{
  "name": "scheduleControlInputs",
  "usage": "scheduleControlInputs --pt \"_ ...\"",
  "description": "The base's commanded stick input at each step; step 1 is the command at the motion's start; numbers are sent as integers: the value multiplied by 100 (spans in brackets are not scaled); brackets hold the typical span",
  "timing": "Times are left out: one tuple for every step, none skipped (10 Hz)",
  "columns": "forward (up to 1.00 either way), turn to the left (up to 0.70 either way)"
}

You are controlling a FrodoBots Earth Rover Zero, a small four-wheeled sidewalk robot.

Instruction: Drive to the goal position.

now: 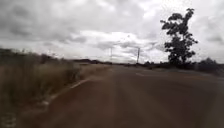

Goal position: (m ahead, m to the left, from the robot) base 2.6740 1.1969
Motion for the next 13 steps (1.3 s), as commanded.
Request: scheduleControlInputs --pt "50 0" --pt "50 0" --pt "50 0" --pt "50 0" --pt "50 0" --pt "50 0" --pt "50 0" --pt "50 0" --pt "50 0" --pt "50 0" --pt "50 0" --pt "50 0" --pt "50 0"
